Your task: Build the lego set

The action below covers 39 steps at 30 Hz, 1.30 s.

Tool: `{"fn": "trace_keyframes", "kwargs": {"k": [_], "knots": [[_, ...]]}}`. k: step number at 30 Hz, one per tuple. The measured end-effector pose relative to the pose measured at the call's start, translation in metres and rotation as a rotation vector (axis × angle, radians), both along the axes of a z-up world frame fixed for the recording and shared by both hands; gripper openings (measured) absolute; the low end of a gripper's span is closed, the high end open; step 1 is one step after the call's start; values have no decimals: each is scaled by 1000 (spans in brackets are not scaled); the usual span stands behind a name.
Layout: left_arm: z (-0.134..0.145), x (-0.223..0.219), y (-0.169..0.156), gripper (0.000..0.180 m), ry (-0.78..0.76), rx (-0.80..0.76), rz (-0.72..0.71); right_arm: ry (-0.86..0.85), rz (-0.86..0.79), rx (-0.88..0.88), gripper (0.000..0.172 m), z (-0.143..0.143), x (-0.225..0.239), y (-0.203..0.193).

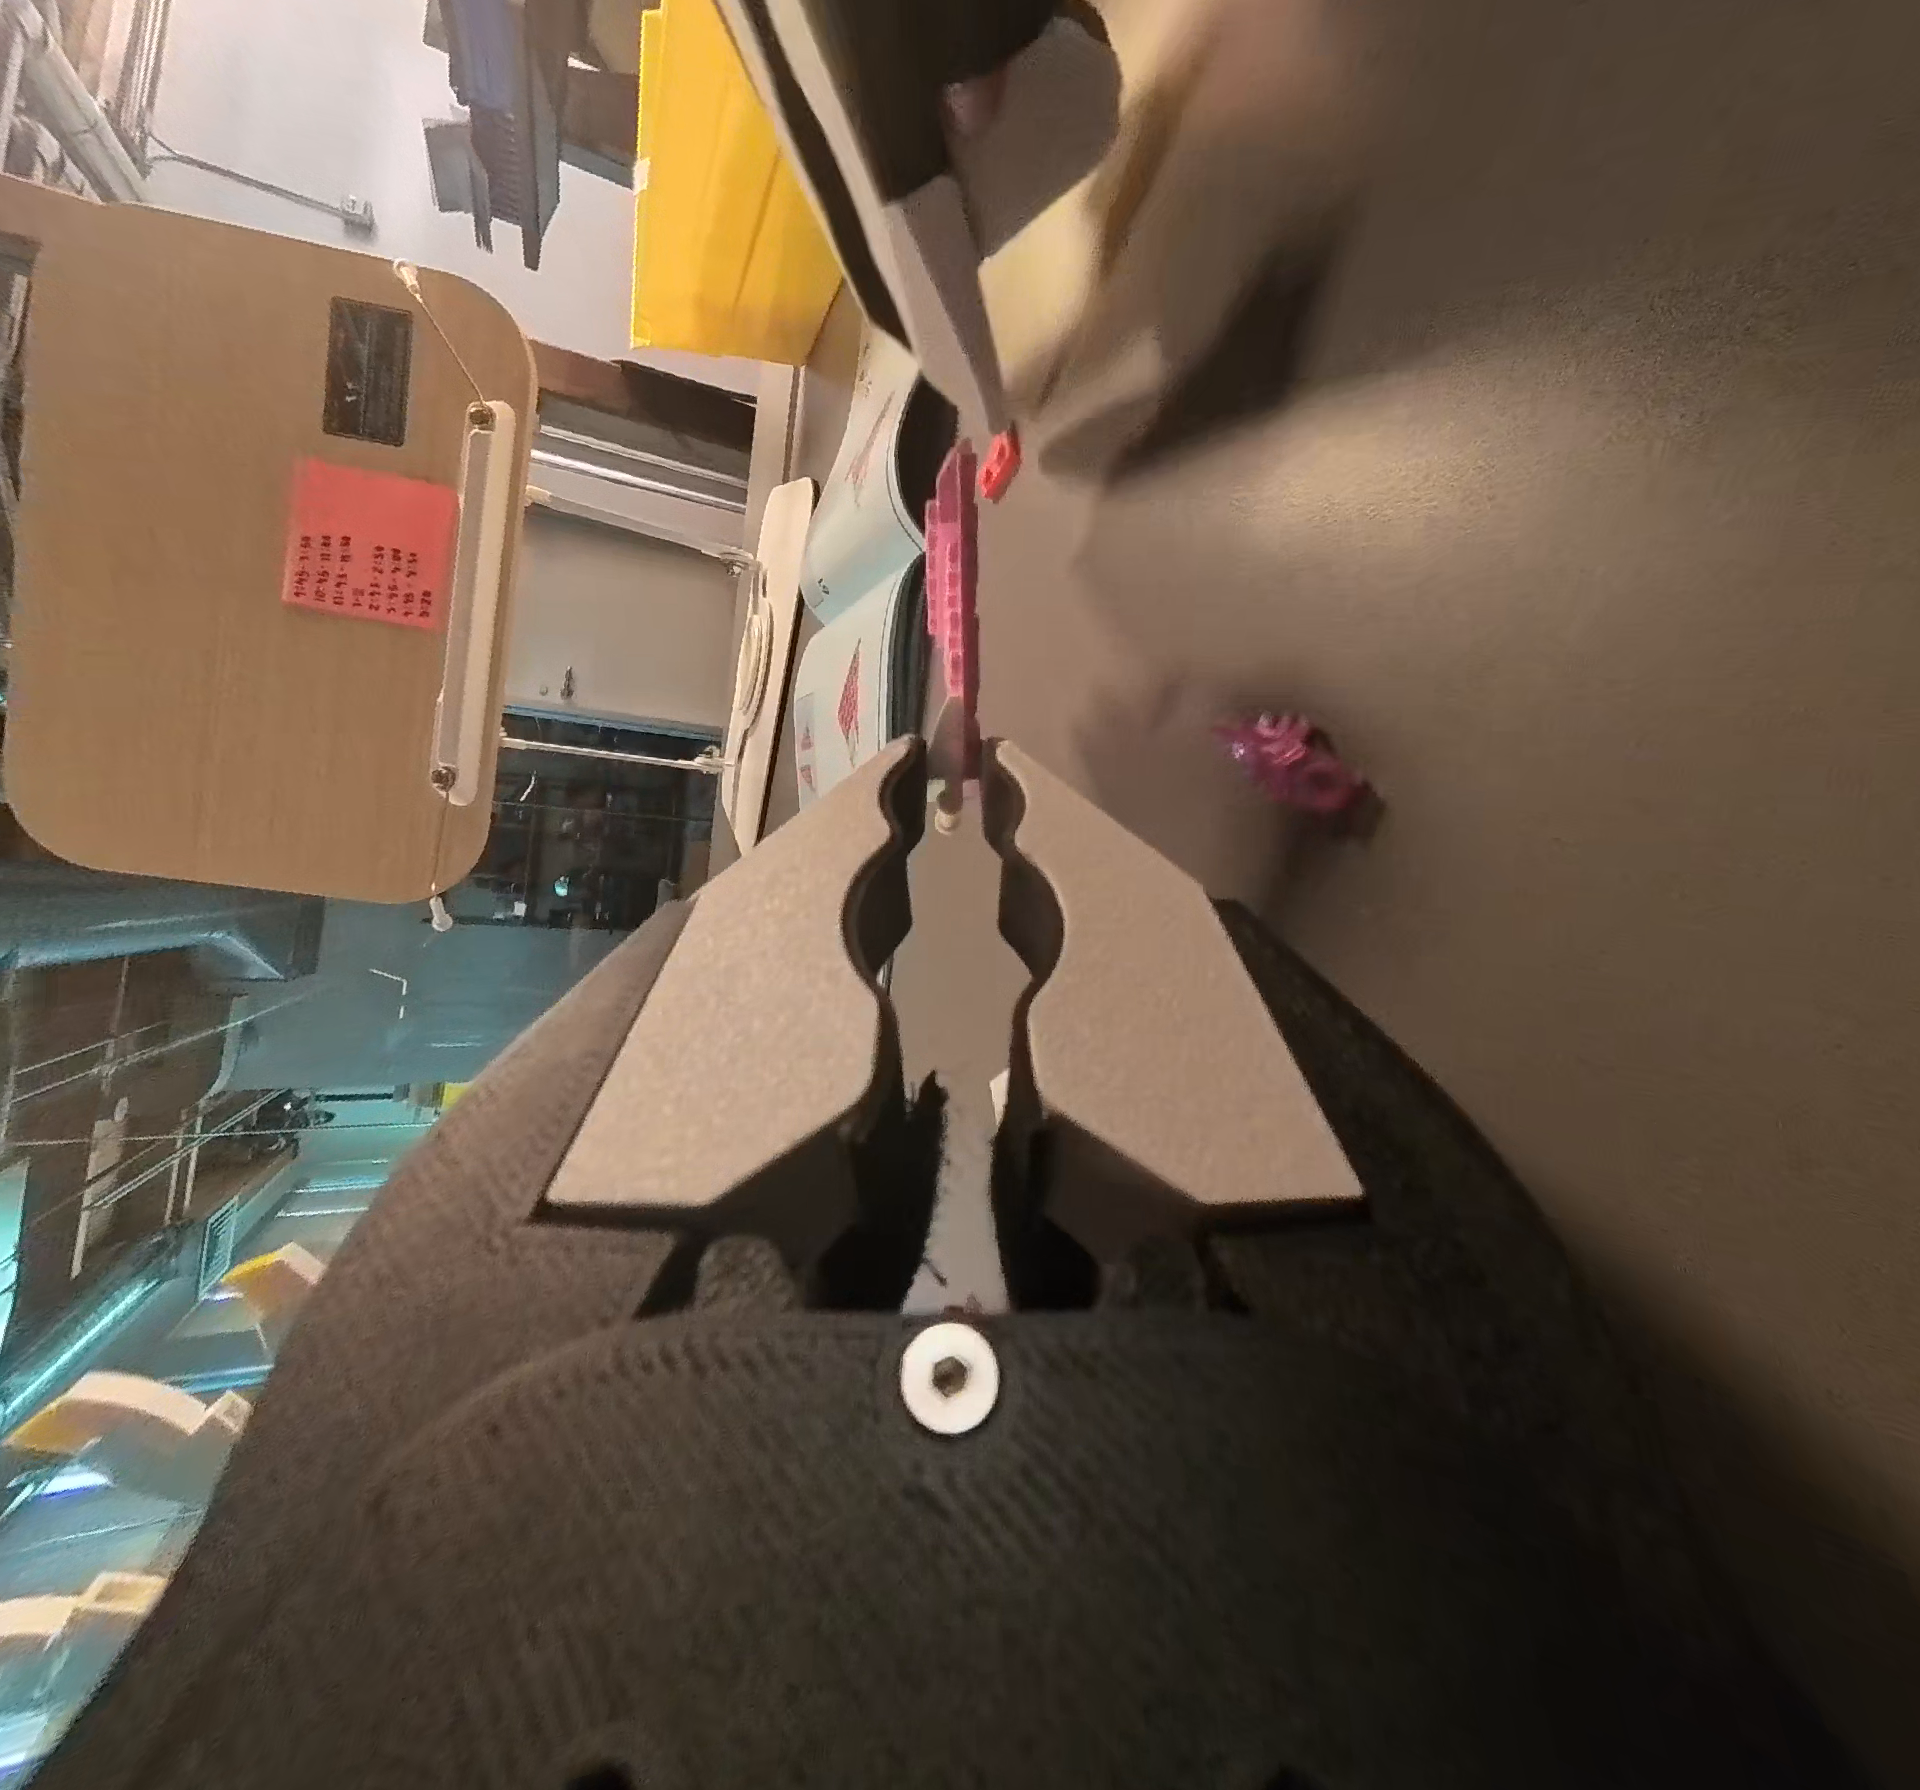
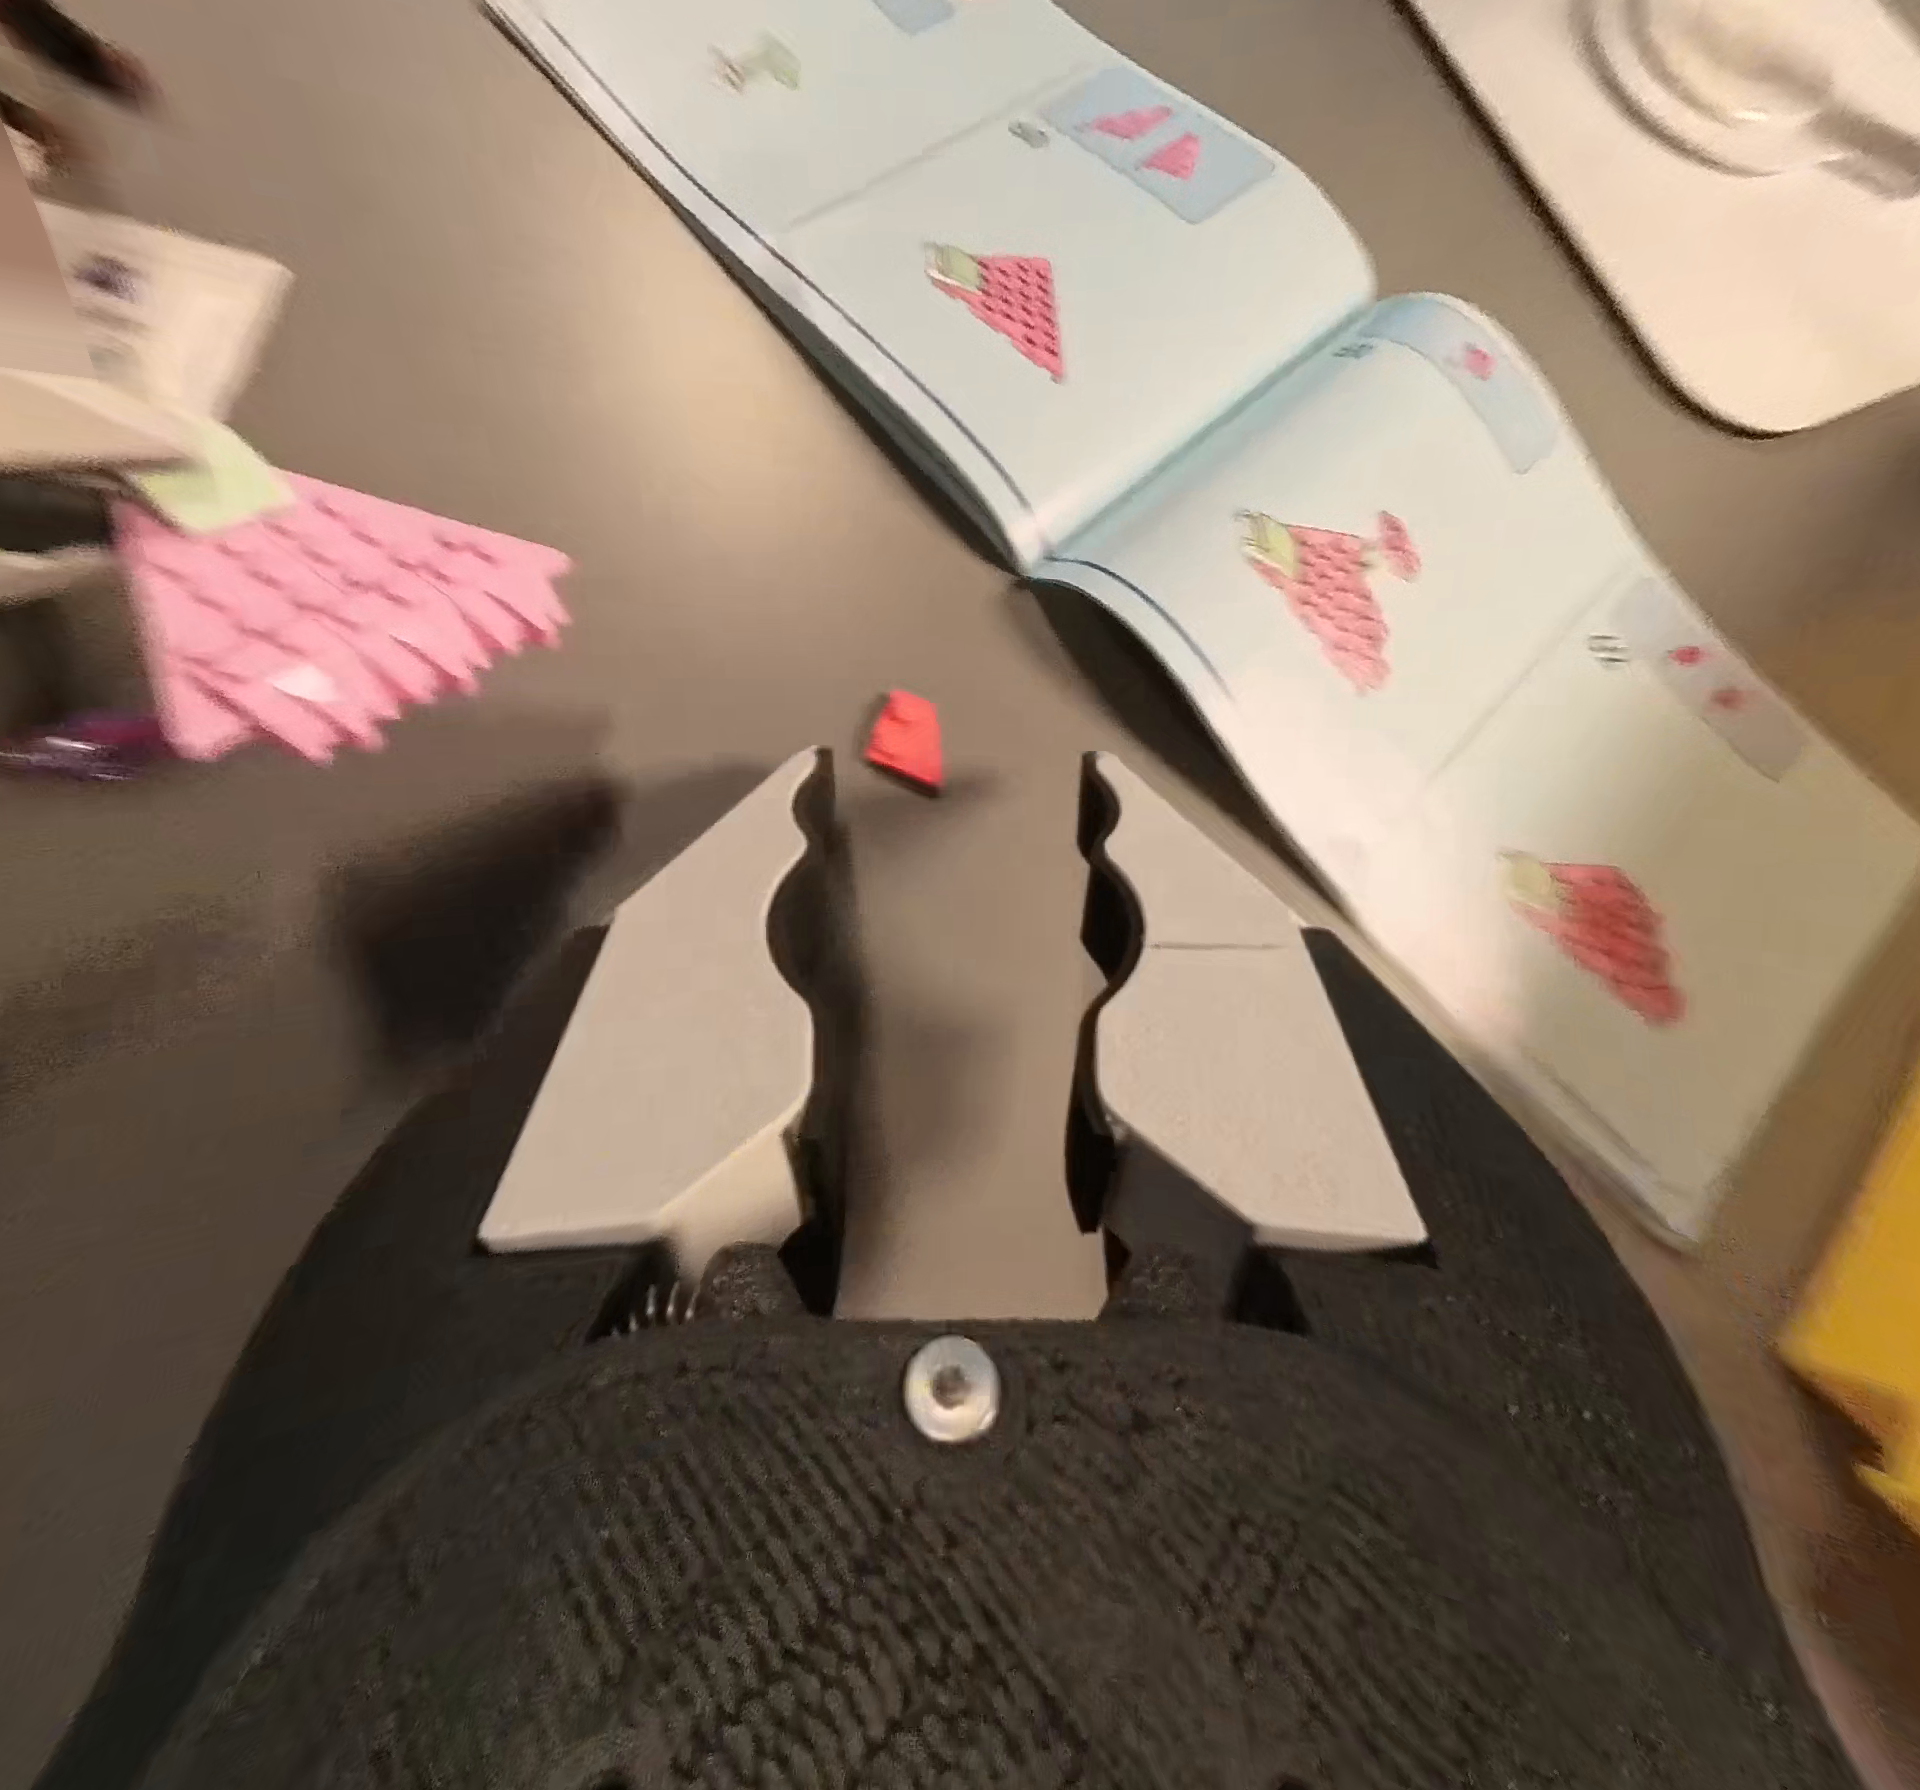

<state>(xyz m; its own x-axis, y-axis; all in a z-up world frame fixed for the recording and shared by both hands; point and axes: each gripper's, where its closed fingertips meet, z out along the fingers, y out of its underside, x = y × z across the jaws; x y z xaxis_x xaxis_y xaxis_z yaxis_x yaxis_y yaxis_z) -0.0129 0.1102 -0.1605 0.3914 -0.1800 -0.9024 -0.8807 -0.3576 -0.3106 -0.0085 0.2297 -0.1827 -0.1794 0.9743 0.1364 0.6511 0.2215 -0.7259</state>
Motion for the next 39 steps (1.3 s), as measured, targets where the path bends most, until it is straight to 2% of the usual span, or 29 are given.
{"fn": "trace_keyframes", "kwargs": {"k": [2,3,6,9,13,14,16,18,20,26,39], "knots": [[1,1,0,9,3,5,-6,-7,24,-123,39,0,0,-14],[1,1,1,9,10,10,-9,-21,24,-128,37,-3,-1,-16],[3,4,1,9,41,22,-24,-54,25,-83,33,-10,-4,-16],[5,5,1,9,86,35,-39,-88,62,-81,12,-12,-5,-22],[8,4,2,9,176,60,-60,-130,116,-45,11,-8,-8,-19],[9,5,3,9,199,66,-67,-107,176,-68,11,0,-10,-26],[12,6,3,9,247,83,-83,-38,405,-167,11,25,-5,-59],[16,9,3,9,295,106,-107,6,613,-168,11,44,6,-87],[21,12,3,9,334,132,-127,-19,734,-134,11,50,13,-100],[28,20,1,9,385,177,-153,-153,946,-114,11,58,26,-111],[37,28,-2,9,427,220,-189,-265,1174,95,11,58,34,-115]]}}
